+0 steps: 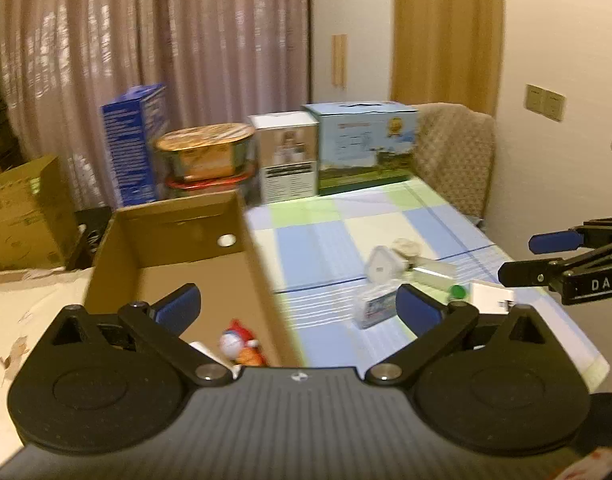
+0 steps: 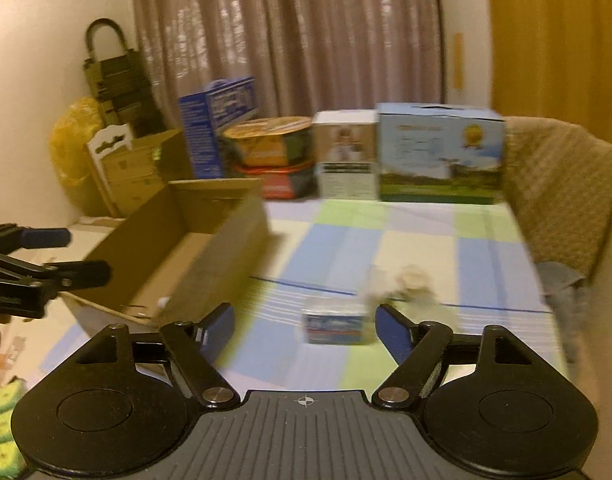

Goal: Organize rigid objects
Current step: 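Move both tools back over the table toward the remaining items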

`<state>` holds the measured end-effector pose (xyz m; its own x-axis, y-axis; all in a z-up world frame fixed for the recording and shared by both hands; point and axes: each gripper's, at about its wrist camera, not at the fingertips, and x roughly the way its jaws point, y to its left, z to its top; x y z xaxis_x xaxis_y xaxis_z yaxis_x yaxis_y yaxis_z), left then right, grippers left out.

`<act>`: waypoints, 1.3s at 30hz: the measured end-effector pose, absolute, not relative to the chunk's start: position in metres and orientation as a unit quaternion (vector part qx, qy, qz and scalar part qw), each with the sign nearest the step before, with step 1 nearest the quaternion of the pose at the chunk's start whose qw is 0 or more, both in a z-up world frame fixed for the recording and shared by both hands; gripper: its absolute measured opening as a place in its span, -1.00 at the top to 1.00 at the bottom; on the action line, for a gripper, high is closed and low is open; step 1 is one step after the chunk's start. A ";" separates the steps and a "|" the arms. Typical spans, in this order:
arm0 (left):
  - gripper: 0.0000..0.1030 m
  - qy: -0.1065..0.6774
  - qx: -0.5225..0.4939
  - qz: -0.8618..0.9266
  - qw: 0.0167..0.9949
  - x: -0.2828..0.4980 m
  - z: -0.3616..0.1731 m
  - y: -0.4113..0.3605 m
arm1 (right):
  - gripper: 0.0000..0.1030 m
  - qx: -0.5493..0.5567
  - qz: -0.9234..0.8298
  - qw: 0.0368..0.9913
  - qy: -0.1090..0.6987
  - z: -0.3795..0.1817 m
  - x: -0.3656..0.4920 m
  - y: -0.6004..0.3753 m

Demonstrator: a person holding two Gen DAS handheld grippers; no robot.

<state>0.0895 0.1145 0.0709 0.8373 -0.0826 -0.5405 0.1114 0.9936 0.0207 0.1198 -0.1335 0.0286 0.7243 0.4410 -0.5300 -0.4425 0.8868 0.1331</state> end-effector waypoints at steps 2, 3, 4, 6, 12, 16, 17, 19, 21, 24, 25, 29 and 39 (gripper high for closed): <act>-0.98 0.280 0.029 -0.061 0.957 0.090 0.071 0.101 | -0.50 -0.001 0.221 0.932 0.287 0.027 0.117 -0.150; -0.98 0.280 0.029 -0.068 0.957 0.091 0.071 0.094 | -0.50 0.001 0.217 0.933 0.287 0.026 0.115 -0.159; -0.98 0.280 0.030 -0.073 0.957 0.092 0.070 0.089 | -0.51 0.004 0.212 0.934 0.288 0.025 0.113 -0.167; -0.98 0.282 0.032 -0.082 0.955 0.093 0.069 0.078 | -0.52 0.005 0.203 0.935 0.289 0.022 0.109 -0.182; -0.98 0.290 0.039 -0.102 0.951 0.095 0.060 0.052 | -0.54 0.005 0.174 0.935 0.308 0.006 0.100 -0.216; -0.98 0.296 0.048 -0.115 0.947 0.099 0.052 0.036 | -0.54 0.007 0.162 0.933 0.320 -0.004 0.100 -0.232; -0.98 0.299 0.048 -0.118 0.946 0.100 0.050 0.032 | -0.54 0.006 0.160 0.933 0.322 -0.005 0.100 -0.234; -0.98 0.304 0.051 -0.123 0.943 0.101 0.045 0.026 | -0.55 0.005 0.157 0.933 0.325 -0.008 0.102 -0.240; -0.98 0.308 0.055 -0.127 0.941 0.103 0.041 0.021 | -0.55 0.003 0.154 0.931 0.331 -0.014 0.106 -0.245; -0.98 0.315 0.057 -0.134 0.938 0.108 0.034 0.016 | -0.55 -0.006 0.152 0.928 0.341 -0.022 0.112 -0.251; -0.98 0.317 0.057 -0.134 0.937 0.110 0.032 0.015 | -0.55 -0.010 0.153 0.927 0.343 -0.025 0.114 -0.252; -0.98 0.324 0.057 -0.138 0.934 0.120 0.022 0.009 | -0.56 -0.023 0.158 0.922 0.351 -0.036 0.125 -0.257; -0.98 0.347 0.069 -0.153 0.923 0.157 -0.019 -0.016 | -0.91 -0.080 0.210 0.908 0.355 -0.072 0.167 -0.263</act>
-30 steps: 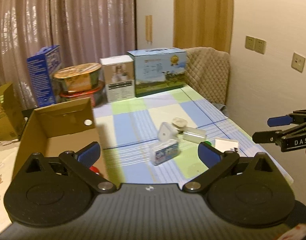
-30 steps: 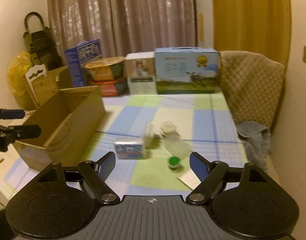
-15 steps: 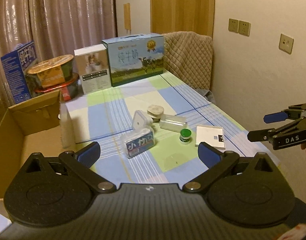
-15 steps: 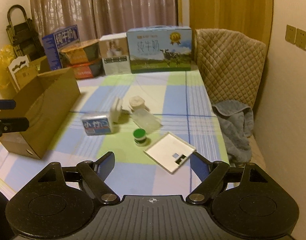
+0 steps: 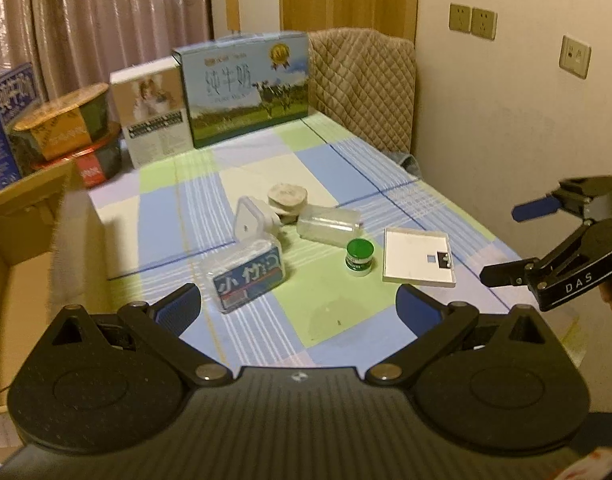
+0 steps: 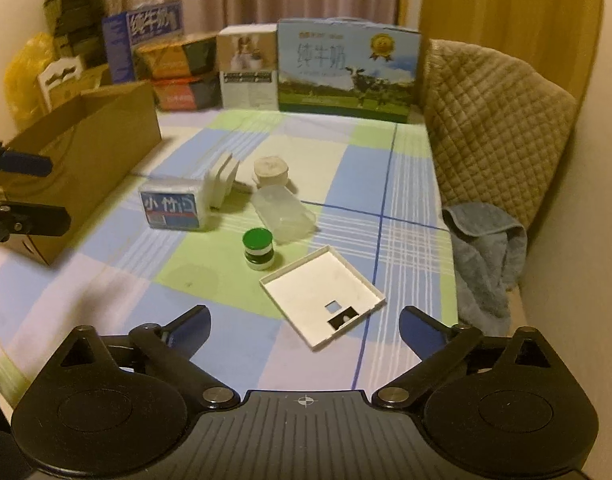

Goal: Organize rigid objects
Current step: 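Move both tools back over the table toward the remaining items, then grasp the green-capped jar with the left tool while the right tool approaches the white tray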

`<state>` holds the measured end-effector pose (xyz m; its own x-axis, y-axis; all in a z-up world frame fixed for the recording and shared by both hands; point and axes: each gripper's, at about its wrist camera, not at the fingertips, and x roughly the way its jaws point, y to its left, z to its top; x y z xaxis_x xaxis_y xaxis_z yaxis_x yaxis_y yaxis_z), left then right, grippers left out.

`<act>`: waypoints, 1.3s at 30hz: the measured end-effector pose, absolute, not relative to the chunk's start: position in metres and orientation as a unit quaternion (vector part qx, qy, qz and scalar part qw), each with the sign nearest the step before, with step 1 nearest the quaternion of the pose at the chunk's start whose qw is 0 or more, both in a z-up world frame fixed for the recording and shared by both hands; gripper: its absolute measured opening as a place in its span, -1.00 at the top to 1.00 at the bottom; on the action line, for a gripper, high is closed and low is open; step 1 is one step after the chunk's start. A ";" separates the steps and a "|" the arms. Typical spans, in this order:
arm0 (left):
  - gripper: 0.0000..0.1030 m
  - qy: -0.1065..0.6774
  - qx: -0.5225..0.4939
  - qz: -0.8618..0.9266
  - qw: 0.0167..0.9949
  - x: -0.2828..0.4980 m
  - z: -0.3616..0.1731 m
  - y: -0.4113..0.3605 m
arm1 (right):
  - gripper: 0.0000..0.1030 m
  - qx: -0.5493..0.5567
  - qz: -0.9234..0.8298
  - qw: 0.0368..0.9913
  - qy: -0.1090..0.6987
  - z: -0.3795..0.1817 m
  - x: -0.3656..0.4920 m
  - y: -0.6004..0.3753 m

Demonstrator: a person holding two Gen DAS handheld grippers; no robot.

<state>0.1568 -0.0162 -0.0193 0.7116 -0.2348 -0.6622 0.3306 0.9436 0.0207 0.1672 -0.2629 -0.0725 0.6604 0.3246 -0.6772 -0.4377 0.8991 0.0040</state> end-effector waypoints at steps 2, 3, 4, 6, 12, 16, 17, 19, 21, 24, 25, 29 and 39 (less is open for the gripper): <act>-0.98 0.353 0.068 -0.156 0.920 0.165 -0.029 -0.021 | -0.93 -0.098 0.220 0.902 0.358 -0.082 0.178 -0.263; -0.98 0.355 0.068 -0.158 0.919 0.169 -0.035 -0.024 | -0.93 -0.107 0.228 0.898 0.361 -0.088 0.184 -0.263; -0.98 0.358 0.067 -0.159 0.918 0.173 -0.040 -0.026 | -0.94 -0.113 0.235 0.895 0.363 -0.093 0.190 -0.263; -0.98 0.365 0.063 -0.160 0.915 0.182 -0.052 -0.031 | -0.95 -0.118 0.247 0.889 0.366 -0.102 0.202 -0.265; -0.98 0.379 0.061 -0.164 0.909 0.207 -0.080 -0.043 | -0.96 -0.150 0.283 0.873 0.368 -0.124 0.231 -0.260; -0.98 0.389 0.051 -0.167 0.905 0.216 -0.091 -0.044 | -0.96 -0.160 0.304 0.864 0.367 -0.137 0.248 -0.257; -0.98 0.389 0.050 -0.168 0.904 0.217 -0.092 -0.044 | -0.96 -0.159 0.307 0.862 0.372 -0.140 0.253 -0.256; -0.98 0.393 0.050 -0.168 0.903 0.219 -0.096 -0.043 | -0.96 -0.166 0.307 0.858 0.377 -0.147 0.260 -0.254; -0.98 0.397 0.044 -0.169 0.901 0.222 -0.099 -0.041 | -0.96 -0.166 0.310 0.855 0.380 -0.151 0.267 -0.254; -0.98 0.401 0.038 -0.167 0.900 0.224 -0.101 -0.038 | -0.96 -0.147 0.316 0.854 0.385 -0.153 0.275 -0.257; -0.98 0.402 0.036 -0.167 0.900 0.225 -0.102 -0.037 | -0.96 -0.136 0.318 0.853 0.391 -0.154 0.278 -0.259; -0.98 0.405 0.030 -0.166 0.899 0.226 -0.104 -0.035 | -0.92 -0.133 0.317 0.854 0.391 -0.152 0.273 -0.257; -0.98 0.407 0.007 -0.163 0.899 0.226 -0.107 -0.032 | -0.74 -0.115 0.279 0.869 0.392 -0.145 0.241 -0.245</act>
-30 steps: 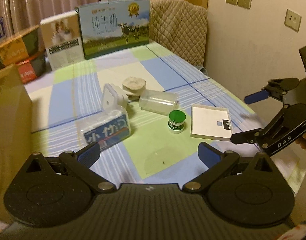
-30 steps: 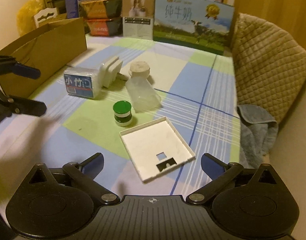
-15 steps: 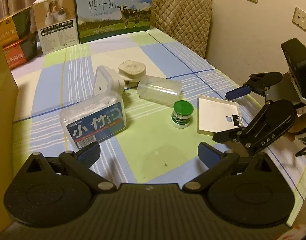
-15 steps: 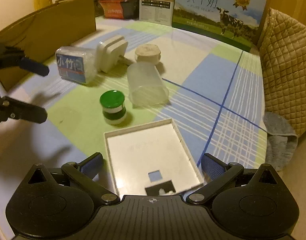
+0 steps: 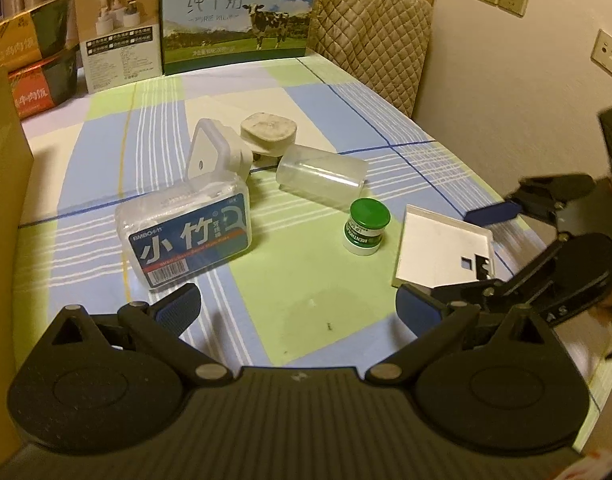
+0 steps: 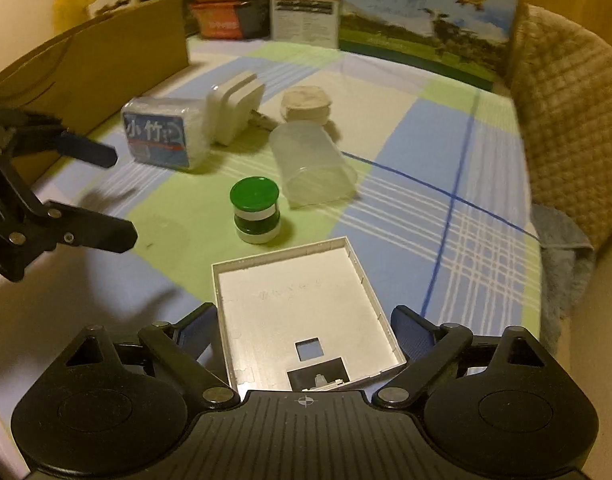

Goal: Organize rigid objects
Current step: 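Grasp the green-capped jar with the left tool while the right tool approaches the white tray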

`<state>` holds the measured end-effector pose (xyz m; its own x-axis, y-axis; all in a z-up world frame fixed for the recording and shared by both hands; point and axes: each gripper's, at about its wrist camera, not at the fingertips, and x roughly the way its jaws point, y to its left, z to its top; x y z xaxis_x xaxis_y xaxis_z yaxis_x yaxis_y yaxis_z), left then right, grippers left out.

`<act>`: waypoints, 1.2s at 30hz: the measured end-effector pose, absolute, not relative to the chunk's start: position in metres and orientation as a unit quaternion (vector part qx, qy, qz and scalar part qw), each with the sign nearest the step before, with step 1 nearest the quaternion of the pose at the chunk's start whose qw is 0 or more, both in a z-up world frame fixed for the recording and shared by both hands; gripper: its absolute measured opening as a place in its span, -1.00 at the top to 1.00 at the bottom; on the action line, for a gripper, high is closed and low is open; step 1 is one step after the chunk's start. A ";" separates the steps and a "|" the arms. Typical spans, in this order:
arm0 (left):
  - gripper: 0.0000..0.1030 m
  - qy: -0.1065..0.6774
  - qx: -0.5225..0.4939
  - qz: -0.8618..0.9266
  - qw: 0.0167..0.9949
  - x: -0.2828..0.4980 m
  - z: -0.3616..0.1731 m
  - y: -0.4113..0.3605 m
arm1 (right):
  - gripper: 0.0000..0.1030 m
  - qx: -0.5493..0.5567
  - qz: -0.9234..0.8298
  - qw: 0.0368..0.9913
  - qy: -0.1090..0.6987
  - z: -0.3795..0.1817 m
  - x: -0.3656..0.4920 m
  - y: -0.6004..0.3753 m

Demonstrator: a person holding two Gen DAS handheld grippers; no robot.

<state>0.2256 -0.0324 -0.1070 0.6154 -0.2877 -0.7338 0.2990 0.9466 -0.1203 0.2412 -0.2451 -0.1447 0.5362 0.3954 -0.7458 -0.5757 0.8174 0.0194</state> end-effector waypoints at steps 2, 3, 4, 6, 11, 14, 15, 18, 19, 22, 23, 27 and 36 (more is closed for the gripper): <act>-0.98 0.406 -0.001 -0.162 0.899 0.225 -0.107 -0.031 | -0.74 -0.098 0.262 0.877 0.391 -0.142 0.236 -0.247; -0.98 0.403 -0.003 -0.163 0.900 0.225 -0.106 -0.031 | -0.74 -0.091 0.254 0.880 0.390 -0.140 0.234 -0.248; -0.98 0.400 -0.003 -0.165 0.902 0.225 -0.106 -0.033 | -0.74 -0.086 0.247 0.883 0.389 -0.139 0.232 -0.250; -0.88 0.396 0.000 -0.168 0.903 0.225 -0.106 -0.036 | -0.74 -0.083 0.234 0.888 0.387 -0.137 0.230 -0.253; -0.62 0.386 0.005 -0.188 0.903 0.230 -0.108 -0.053 | -0.74 -0.062 0.202 0.899 0.384 -0.134 0.228 -0.266; -0.48 0.371 0.008 -0.199 0.907 0.236 -0.110 -0.065 | -0.74 -0.049 0.187 0.906 0.377 -0.132 0.226 -0.274; -0.40 0.367 0.011 -0.201 0.908 0.238 -0.111 -0.069 | -0.74 -0.044 0.184 0.907 0.376 -0.131 0.226 -0.277; -0.25 0.358 0.014 -0.207 0.911 0.247 -0.117 -0.078 | -0.74 -0.031 0.178 0.909 0.374 -0.130 0.227 -0.282; -0.20 0.356 0.015 -0.208 0.911 0.249 -0.119 -0.080 | -0.74 -0.028 0.177 0.910 0.375 -0.130 0.227 -0.283; 0.17 0.356 0.026 -0.208 0.911 0.257 -0.127 -0.087 | -0.74 -0.024 0.174 0.911 0.373 -0.131 0.227 -0.283; 0.21 0.356 0.027 -0.207 0.911 0.259 -0.129 -0.089 | -0.74 -0.022 0.173 0.911 0.374 -0.131 0.227 -0.284; 0.45 0.356 0.027 -0.208 0.911 0.263 -0.135 -0.092 | -0.74 -0.015 0.171 0.911 0.374 -0.133 0.228 -0.285; 0.51 0.355 0.033 -0.209 0.910 0.252 -0.126 -0.089 | -0.74 -0.016 0.167 0.914 0.370 -0.125 0.222 -0.281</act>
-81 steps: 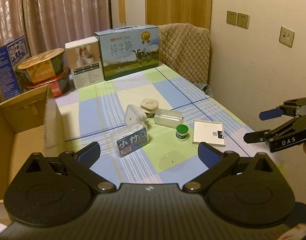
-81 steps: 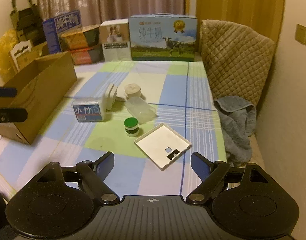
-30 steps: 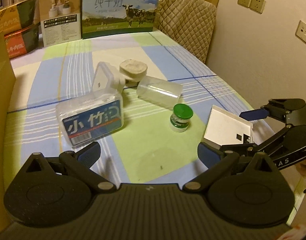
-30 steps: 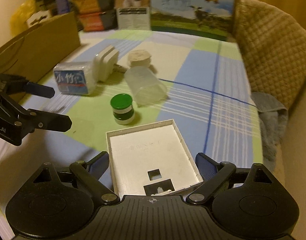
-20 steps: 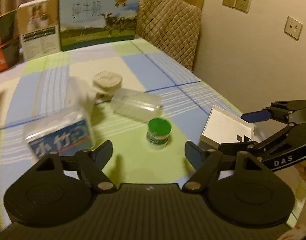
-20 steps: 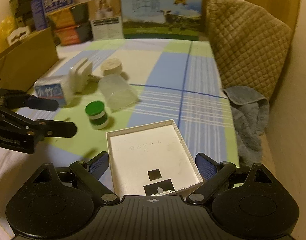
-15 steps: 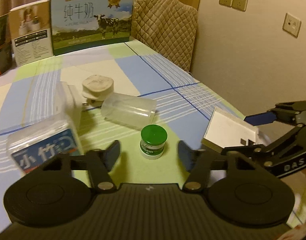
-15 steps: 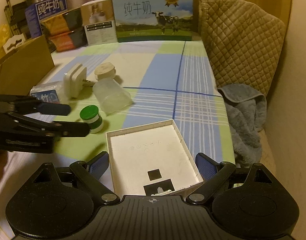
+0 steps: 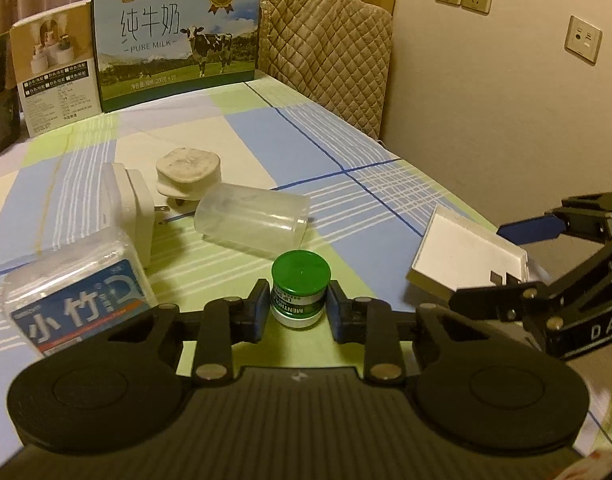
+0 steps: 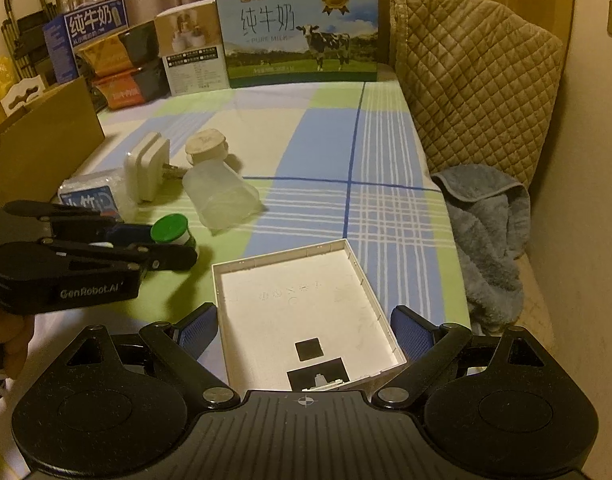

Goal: Organize rigid objects
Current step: 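Grasp the green-capped jar with the left tool while the right tool approaches the white tray, then lift the jar with the left tool while the right tool lifts the white tray, carrying both over the box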

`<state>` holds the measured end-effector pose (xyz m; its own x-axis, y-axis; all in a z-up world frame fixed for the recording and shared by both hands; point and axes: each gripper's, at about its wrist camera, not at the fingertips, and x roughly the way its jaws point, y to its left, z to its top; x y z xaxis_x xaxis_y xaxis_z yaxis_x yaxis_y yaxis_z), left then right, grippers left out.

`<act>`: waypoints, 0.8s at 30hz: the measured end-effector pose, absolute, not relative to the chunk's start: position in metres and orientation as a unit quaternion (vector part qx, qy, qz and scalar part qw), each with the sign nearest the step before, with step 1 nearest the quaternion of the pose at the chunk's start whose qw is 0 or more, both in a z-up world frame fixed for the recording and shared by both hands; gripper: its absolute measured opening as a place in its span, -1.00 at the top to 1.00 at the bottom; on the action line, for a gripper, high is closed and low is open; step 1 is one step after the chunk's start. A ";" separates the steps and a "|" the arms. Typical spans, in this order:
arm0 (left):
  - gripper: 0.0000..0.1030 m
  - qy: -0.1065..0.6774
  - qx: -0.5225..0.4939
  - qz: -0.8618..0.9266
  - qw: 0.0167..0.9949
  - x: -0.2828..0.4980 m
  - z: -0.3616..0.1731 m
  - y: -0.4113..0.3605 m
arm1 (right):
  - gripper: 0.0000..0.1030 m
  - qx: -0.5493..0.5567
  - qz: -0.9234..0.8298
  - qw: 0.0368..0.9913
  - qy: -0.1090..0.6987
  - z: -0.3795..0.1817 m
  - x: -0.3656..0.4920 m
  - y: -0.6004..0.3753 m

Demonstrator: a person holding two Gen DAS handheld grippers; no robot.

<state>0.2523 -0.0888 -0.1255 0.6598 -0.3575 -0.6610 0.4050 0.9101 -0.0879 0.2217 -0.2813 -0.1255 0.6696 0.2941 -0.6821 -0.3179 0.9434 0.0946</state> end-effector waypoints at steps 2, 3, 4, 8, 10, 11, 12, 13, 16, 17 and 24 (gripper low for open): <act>0.51 0.356 0.035 -0.207 0.911 0.249 -0.118 -0.088 | -0.74 -0.016 0.165 0.915 0.368 -0.120 0.218 -0.279; 0.51 0.356 0.036 -0.206 0.911 0.247 -0.114 -0.086 | -0.74 -0.016 0.164 0.916 0.366 -0.116 0.216 -0.278; 0.51 0.357 0.037 -0.205 0.911 0.244 -0.108 -0.084 | -0.74 -0.015 0.164 0.916 0.365 -0.112 0.214 -0.277; 0.51 0.362 0.032 -0.193 0.911 0.229 -0.084 -0.070 | -0.74 -0.011 0.160 0.919 0.359 -0.090 0.202 -0.270; 0.51 0.363 0.022 -0.183 0.913 0.221 -0.068 -0.058 | -0.74 -0.009 0.158 0.922 0.354 -0.076 0.197 -0.266; 0.51 0.364 0.018 -0.177 0.914 0.216 -0.058 -0.051 | -0.74 -0.008 0.158 0.923 0.351 -0.069 0.193 -0.263; 0.51 0.363 0.016 -0.171 0.916 0.210 -0.049 -0.045 | -0.74 -0.007 0.157 0.924 0.349 -0.061 0.190 -0.259; 0.51 0.363 0.016 -0.168 0.917 0.205 -0.041 -0.040 | -0.74 -0.005 0.157 0.924 0.347 -0.053 0.186 -0.255; 0.52 0.366 0.003 -0.161 0.917 0.188 -0.014 -0.021 | -0.74 0.001 0.161 0.924 0.348 -0.030 0.176 -0.242; 0.51 0.364 0.001 -0.158 0.918 0.183 -0.006 -0.016 | -0.74 0.001 0.161 0.924 0.347 -0.023 0.173 -0.238; 0.51 0.342 0.007 -0.137 0.930 0.145 0.046 0.024 | -0.74 0.021 0.167 0.929 0.330 0.025 0.150 -0.202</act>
